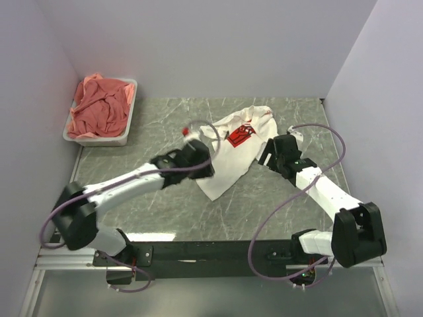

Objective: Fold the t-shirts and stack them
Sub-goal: Flatten the tshirt out

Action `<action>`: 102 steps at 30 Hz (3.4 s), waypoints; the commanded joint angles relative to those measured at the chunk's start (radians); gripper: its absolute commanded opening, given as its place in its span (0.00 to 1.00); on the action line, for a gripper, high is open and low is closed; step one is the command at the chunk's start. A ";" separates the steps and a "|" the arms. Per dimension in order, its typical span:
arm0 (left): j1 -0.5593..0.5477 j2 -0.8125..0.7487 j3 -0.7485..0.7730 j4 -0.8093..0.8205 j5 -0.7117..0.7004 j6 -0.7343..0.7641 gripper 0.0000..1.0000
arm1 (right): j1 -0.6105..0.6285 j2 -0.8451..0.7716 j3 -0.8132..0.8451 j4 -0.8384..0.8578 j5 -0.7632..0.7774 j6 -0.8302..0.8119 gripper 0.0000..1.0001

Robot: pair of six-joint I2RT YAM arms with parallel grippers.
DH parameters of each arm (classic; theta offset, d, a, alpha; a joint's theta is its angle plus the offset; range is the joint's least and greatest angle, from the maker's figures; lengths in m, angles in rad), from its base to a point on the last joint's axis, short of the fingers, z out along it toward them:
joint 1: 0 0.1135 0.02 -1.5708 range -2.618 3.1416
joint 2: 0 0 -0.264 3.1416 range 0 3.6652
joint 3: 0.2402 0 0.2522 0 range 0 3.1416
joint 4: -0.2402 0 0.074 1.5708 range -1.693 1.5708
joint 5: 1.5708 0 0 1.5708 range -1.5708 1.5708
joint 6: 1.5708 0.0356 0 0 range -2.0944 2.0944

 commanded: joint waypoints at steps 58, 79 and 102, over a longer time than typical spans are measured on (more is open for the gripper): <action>0.387 -0.094 -0.369 0.127 0.103 0.011 0.01 | 0.053 0.160 0.105 0.044 0.095 -0.068 0.76; 0.434 -0.136 -0.282 0.064 0.116 -0.015 0.01 | 0.113 0.247 0.220 -0.048 0.166 -0.090 0.00; 0.591 -0.333 0.221 -0.234 -0.019 0.132 0.00 | -0.125 -0.386 0.603 -0.326 0.121 -0.070 0.00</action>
